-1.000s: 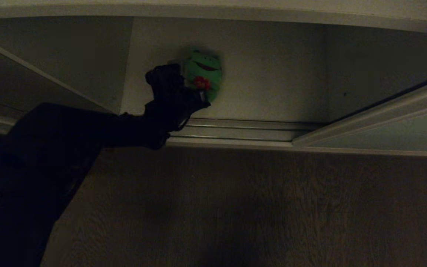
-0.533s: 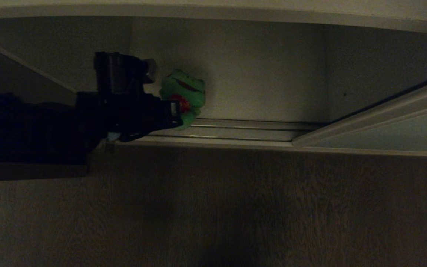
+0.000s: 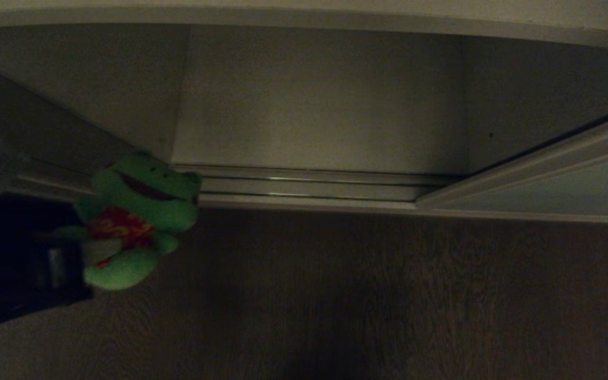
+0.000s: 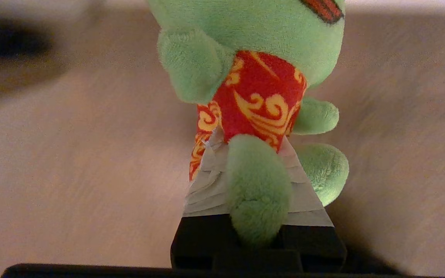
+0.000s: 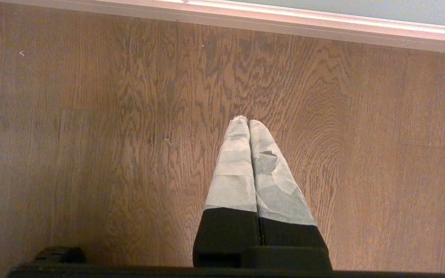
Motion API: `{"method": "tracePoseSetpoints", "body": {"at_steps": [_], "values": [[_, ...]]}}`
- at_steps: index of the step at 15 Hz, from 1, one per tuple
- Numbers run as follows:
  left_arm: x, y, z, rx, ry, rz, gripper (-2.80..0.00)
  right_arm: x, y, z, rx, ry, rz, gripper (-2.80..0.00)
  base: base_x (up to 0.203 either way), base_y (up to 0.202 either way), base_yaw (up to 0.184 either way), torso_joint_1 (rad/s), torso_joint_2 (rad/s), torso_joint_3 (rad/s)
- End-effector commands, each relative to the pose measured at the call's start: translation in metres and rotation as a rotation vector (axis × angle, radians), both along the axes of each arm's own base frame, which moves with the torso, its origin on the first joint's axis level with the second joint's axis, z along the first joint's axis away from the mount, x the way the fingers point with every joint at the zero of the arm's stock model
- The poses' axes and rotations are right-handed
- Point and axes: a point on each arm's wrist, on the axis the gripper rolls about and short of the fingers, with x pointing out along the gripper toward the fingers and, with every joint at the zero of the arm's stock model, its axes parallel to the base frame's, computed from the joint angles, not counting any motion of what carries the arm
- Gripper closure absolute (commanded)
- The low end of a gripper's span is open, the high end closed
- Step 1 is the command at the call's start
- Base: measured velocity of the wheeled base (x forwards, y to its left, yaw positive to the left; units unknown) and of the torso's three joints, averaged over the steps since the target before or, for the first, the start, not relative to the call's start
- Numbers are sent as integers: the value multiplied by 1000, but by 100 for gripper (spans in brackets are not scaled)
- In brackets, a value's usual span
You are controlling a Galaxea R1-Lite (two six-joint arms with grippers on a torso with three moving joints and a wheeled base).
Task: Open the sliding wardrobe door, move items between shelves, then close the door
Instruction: Place the green doll on the higher shelf
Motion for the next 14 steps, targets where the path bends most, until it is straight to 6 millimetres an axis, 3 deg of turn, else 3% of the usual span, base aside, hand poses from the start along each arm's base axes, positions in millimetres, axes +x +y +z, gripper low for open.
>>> {"method": "tracePoseSetpoints", "body": {"at_steps": [1, 4, 7, 10, 14], "values": [[-69, 28, -11, -32, -113, 69, 0, 0, 0, 0, 0, -3, 0, 0, 0, 0, 0, 0, 0, 0], [-126, 39, -43, -16, -161, 104, 0, 0, 0, 0, 0, -3, 0, 0, 0, 0, 0, 0, 0, 0], [-158, 39, -84, 20, -221, 101, 0, 0, 0, 0, 0, -4, 0, 0, 0, 0, 0, 0, 0, 0], [-169, 37, -128, 64, -249, 107, 0, 0, 0, 0, 0, -3, 0, 0, 0, 0, 0, 0, 0, 0], [-151, 37, -174, 100, -214, 107, 0, 0, 0, 0, 0, -3, 0, 0, 0, 0, 0, 0, 0, 0]]}}
